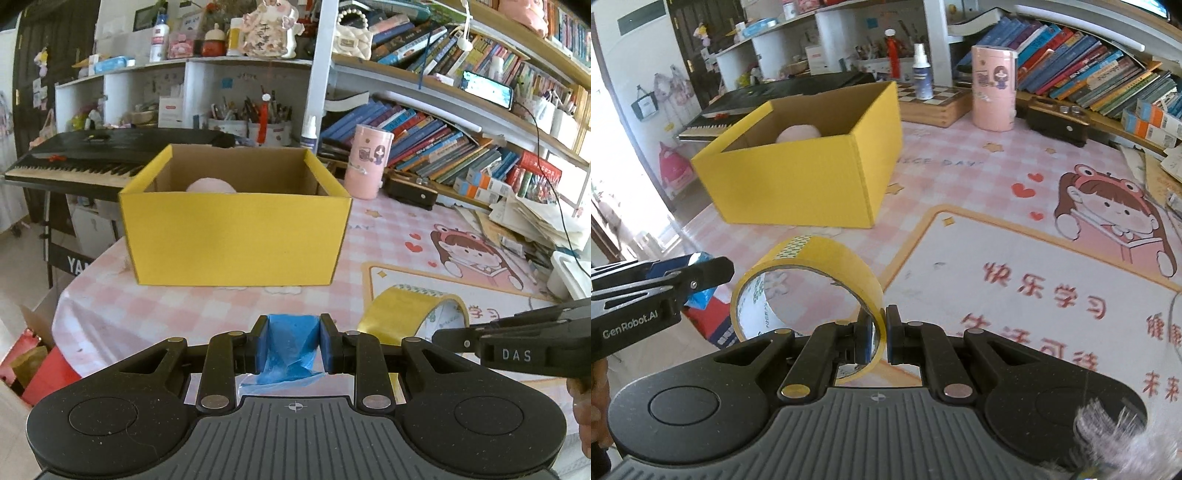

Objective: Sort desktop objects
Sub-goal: 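Carry the blue item and tape roll in both tools over the yellow box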

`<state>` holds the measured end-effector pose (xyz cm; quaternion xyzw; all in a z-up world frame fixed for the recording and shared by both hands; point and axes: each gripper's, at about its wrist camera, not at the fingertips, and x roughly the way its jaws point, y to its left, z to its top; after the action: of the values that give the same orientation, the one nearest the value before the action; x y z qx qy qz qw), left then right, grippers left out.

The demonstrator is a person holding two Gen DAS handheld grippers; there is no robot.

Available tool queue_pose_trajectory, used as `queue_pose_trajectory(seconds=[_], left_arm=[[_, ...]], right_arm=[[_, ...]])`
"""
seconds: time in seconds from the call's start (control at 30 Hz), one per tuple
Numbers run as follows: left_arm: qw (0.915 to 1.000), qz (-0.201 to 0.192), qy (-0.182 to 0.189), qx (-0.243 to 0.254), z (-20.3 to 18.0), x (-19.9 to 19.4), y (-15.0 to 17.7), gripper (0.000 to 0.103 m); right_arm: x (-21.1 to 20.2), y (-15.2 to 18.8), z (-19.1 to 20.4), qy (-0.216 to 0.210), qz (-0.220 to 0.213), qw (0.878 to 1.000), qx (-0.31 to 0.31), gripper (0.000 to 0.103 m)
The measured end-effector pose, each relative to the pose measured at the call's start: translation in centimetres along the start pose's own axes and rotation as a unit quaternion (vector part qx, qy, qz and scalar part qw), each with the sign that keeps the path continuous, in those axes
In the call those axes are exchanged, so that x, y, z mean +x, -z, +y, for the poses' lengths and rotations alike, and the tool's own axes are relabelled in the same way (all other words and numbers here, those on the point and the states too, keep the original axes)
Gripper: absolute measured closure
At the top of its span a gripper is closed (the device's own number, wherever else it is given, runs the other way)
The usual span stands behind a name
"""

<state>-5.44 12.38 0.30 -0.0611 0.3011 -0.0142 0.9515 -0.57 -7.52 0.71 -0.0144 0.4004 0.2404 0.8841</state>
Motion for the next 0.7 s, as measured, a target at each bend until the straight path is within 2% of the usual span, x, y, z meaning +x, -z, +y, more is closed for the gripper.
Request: queue_pose_trajectory(seconds=[0.7], left_arm=[[0.999, -0.028, -0.031, -0.014, 5.8, -3.9, 0.9, 0.078]], right_arm=[[0.5, 0.1, 8.0, -0.029, -0.011, 0.999, -0.042, 0.096]])
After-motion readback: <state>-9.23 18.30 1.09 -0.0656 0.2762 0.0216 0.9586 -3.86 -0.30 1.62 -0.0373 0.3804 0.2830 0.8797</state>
